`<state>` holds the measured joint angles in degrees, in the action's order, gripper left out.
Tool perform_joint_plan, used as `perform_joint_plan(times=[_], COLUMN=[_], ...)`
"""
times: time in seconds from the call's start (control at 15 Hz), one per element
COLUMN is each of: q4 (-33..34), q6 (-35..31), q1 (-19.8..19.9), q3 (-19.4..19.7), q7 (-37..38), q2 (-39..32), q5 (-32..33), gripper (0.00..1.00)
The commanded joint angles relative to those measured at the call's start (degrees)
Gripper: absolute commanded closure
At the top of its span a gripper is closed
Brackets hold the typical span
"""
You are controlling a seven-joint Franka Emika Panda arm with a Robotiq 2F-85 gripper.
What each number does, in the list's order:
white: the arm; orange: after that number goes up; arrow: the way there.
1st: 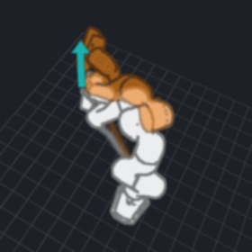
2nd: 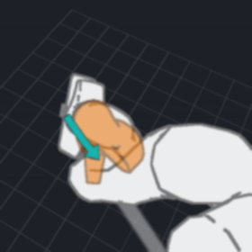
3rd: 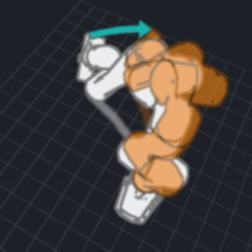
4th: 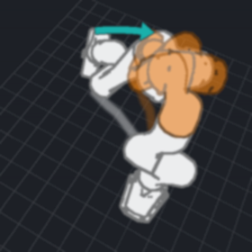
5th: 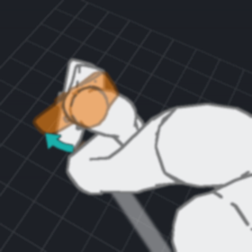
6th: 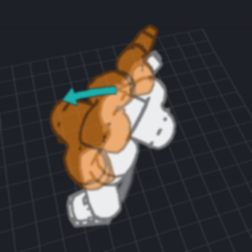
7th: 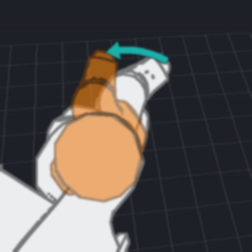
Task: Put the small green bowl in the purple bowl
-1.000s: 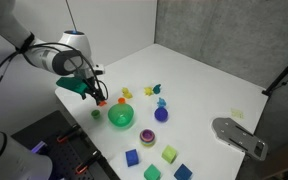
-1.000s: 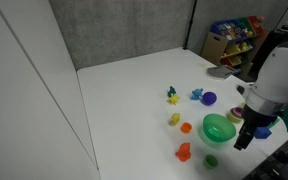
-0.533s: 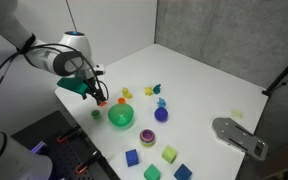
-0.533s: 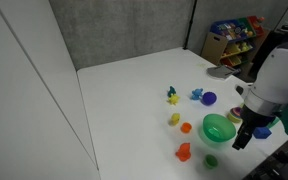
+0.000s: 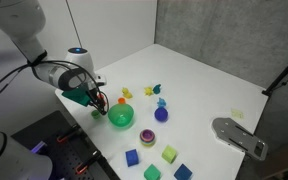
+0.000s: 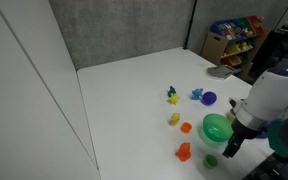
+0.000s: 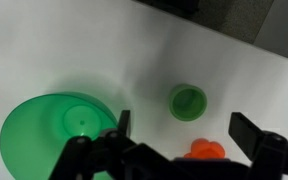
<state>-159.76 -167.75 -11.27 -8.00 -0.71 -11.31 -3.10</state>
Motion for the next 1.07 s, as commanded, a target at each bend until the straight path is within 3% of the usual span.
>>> perform_joint_plan(times=[0.0, 0.4, 1.0], q4=[0.9, 4.2, 8.9], q6=[-7.5, -14.5, -15.9], q1=[-0.7, -4.8, -2.9], q3=[1.5, 7.1, 5.0], q7=[2.9, 3.1, 2.7], q2=[-6.6, -16.4, -22.9], q5=[2.4, 2.1, 1.6], gripper=[0.0, 0.0, 0.0])
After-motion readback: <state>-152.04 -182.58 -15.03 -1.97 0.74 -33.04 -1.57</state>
